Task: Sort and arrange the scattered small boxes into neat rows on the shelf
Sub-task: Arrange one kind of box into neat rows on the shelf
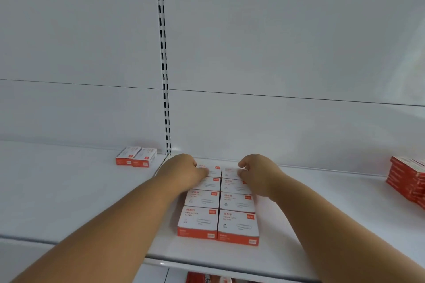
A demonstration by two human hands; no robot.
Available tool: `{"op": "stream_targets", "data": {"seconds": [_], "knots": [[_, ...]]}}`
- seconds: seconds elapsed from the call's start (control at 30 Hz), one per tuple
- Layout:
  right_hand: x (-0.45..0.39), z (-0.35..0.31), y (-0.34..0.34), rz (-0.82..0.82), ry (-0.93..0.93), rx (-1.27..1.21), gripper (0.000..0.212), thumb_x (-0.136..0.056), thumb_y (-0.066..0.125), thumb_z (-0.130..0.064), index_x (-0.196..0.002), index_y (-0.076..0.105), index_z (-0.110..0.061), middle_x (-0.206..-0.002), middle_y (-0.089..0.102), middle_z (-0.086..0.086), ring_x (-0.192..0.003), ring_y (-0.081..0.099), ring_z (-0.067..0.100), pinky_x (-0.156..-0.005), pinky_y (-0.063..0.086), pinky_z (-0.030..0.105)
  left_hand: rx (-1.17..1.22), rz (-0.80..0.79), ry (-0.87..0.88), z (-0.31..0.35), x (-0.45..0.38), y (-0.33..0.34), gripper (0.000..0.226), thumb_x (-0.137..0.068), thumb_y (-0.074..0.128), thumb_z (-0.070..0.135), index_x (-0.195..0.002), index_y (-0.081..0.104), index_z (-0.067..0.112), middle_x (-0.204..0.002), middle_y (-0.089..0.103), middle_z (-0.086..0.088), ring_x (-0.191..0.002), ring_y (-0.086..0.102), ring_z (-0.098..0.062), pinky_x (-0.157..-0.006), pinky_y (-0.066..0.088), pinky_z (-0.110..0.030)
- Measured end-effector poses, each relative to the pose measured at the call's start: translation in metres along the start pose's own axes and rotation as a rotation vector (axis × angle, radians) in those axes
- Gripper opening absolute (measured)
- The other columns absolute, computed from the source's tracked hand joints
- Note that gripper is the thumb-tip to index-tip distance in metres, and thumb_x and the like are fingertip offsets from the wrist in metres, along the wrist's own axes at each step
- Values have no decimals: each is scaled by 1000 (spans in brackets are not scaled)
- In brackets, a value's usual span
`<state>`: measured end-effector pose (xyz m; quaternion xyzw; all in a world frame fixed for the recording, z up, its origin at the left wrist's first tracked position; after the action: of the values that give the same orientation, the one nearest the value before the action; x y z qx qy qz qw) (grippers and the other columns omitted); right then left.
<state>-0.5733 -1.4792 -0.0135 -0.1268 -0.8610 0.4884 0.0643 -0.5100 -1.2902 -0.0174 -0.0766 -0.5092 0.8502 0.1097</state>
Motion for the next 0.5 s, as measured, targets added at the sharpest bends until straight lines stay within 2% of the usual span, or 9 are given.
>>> {"op": "stream_targets", "data": {"seconds": [0.17,0.27,0.37,0.43,0.5], "knots": [[2,-6,1,-3,-24,121,34,-98,48,-34,-115,63,-9,-112,66,4,-102,62,23,-88,52,36,-63,47,27,3,6,0,26,-94,50,49,-100,60,26,-87,63,10,-81,60,-10,-62,43,-27],[0,-10,3,-34,-42,193,32,-98,46,-33,-114,63,-10,-112,66,4,-101,62,22,-86,52,33,-69,32,53,2,6,2,29,-97,47,47,-107,59,23,-91,65,8,-83,61,-11,-62,43,-26],[-3,-15,1,-61,-33,297,31,-98,43,-35,-111,64,-15,-109,64,2,-95,62,19,-81,53,31,-71,22,78,-1,4,-1,37,-99,45,46,-119,59,18,-109,66,3,-98,62,-16,-77,49,-29],[-3,-24,-2,-20,-23,395,34,-99,41,-38,-115,62,-17,-113,57,2,-93,60,20,-80,52,31,-55,45,89,-6,5,-5,42,-100,44,45,-131,53,18,-126,61,0,-112,58,-20,-87,46,-30],[-1,-40,-3,55,-38,441,37,-99,41,-39,-121,58,-16,-120,50,5,-93,57,22,-77,49,32,-29,69,110,-16,7,-14,42,-100,45,43,-136,49,21,-133,57,-1,-118,55,-21,-89,43,-31]]}}
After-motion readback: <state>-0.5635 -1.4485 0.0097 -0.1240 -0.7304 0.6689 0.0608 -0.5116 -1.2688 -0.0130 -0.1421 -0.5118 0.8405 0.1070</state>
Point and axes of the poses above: each hand's wrist, its own x-axis away from the middle knuckle, its own y-axis out of the palm, z = x × y, the point moved 4 cm from there along -x, towards the middle knuckle
